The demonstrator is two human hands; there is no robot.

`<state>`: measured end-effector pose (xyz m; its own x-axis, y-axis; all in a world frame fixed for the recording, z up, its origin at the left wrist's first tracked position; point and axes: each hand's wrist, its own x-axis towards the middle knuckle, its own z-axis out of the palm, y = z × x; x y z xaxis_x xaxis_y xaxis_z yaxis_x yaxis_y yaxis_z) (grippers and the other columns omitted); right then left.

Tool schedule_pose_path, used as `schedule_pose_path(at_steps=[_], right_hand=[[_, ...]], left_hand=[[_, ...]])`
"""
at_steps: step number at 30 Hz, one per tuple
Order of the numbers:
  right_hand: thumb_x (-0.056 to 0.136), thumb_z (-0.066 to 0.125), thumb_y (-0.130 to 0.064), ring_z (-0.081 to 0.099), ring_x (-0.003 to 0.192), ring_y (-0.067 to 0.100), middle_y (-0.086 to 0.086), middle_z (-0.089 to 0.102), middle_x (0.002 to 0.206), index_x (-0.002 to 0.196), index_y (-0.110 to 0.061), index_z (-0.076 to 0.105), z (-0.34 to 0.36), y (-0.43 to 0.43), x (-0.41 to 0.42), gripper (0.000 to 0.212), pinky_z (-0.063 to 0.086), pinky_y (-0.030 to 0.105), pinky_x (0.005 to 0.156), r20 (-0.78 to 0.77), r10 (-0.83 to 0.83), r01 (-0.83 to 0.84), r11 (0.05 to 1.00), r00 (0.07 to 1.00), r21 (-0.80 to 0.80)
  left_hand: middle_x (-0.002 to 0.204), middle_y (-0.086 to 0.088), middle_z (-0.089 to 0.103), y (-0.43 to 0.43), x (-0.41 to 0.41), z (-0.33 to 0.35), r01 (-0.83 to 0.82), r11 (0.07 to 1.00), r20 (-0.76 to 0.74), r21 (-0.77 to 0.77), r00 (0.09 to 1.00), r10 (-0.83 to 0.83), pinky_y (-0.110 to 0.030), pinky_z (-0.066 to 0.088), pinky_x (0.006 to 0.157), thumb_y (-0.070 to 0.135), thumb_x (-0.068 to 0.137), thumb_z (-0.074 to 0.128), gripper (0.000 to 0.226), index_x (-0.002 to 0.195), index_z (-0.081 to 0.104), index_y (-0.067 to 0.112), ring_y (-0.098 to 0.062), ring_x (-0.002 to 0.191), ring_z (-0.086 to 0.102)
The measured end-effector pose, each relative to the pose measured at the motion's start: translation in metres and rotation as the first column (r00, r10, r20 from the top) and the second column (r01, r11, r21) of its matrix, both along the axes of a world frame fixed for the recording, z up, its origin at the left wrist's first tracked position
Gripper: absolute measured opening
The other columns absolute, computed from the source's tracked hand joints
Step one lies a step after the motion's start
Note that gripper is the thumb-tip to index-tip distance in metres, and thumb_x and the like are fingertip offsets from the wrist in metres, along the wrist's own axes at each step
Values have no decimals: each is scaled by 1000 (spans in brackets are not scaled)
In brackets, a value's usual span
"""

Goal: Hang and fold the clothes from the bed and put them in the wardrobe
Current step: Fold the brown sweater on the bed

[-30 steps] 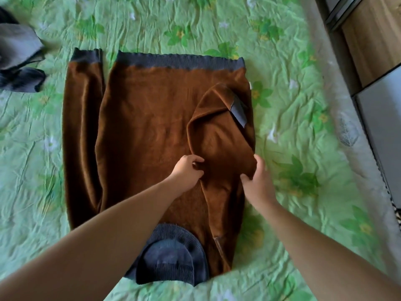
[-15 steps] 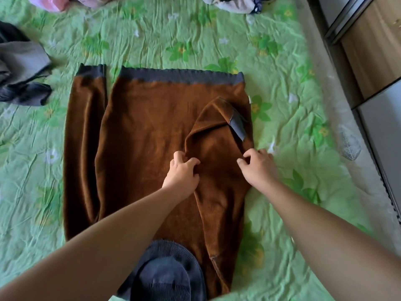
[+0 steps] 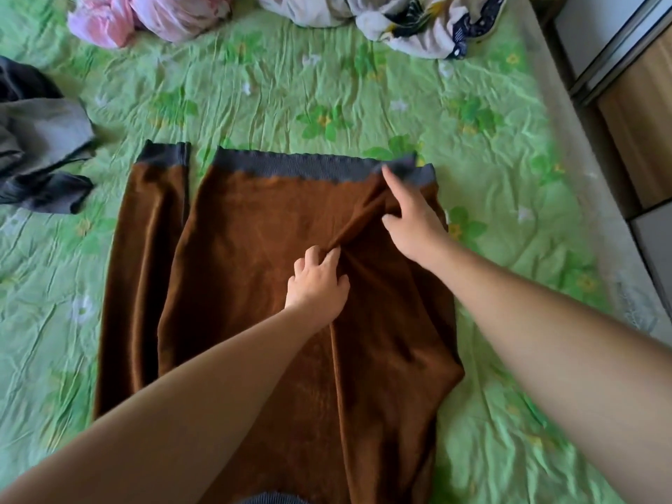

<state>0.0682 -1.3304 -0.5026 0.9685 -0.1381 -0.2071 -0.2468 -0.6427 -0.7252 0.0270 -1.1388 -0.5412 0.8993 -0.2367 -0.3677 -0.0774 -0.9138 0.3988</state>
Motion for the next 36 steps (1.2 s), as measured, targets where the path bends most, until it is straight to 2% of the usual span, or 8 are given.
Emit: schedule_pose_path(at_steps=[2,6,10,13,22,27,31,36], right_hand=[[93,58,-10,11,154,19,7,9,168,156,-45,24,10,14,28,80,16,7,104,14,10,-12,995,1000,100],[97,55,-29,45,138,26,9,47,151,151,-27,41,-11,33,25,55,38,38,113,-51,94,-100,984,994,-150],[97,41,-64,-10,155,32,8,-14,168,159,-40,-4,-54,40,-19,80,7,55,124,-461,314,-522,731,830,-440],[97,33,-68,-28,150,30,5,-36,161,154,-43,-22,-64,43,-32,83,-6,59,122,-515,293,-562,654,805,-506],[102,47,-43,13,153,30,8,18,165,157,-31,22,-35,158,-75,62,21,52,122,-292,463,-547,681,837,-486],[103,45,-39,32,143,28,5,36,155,152,-25,35,-21,245,-97,52,37,47,111,-169,615,-613,642,771,-461],[104,43,-34,43,124,29,5,47,139,146,-22,42,-10,314,-89,44,44,45,98,-99,727,-654,539,680,-531],[107,35,-29,45,120,34,13,49,133,156,-33,21,-13,384,-60,51,40,47,98,-241,715,-696,450,656,-560]], left_hand=[[152,-7,22,5,10,-4,-65,997,-32,36,997,66,-48,40,108,47,99,42,68,157,13,29,-31,137,30],[147,-7,26,17,25,-10,-77,995,-37,58,996,79,-46,44,106,48,99,42,66,157,15,31,-30,134,34],[146,-8,29,34,24,-14,-18,999,43,45,999,16,-43,43,104,46,99,44,64,156,19,31,-28,132,35],[146,-8,33,58,15,-13,1,996,119,85,993,-11,-44,40,107,47,100,43,60,155,25,31,-28,133,36],[151,-4,35,205,-45,9,-56,993,329,101,944,20,-48,25,118,36,102,46,47,148,43,28,-25,145,24],[161,-10,12,277,-103,7,-542,840,117,-10,834,539,-52,18,119,49,99,46,67,156,12,40,-31,149,13],[135,-10,51,321,-130,-5,-736,659,-173,-152,677,716,-42,45,104,34,87,73,86,156,24,23,-29,122,53],[88,-1,67,348,-141,-11,-734,638,-286,-235,679,676,-37,56,72,12,82,64,35,117,62,15,-19,76,66]])
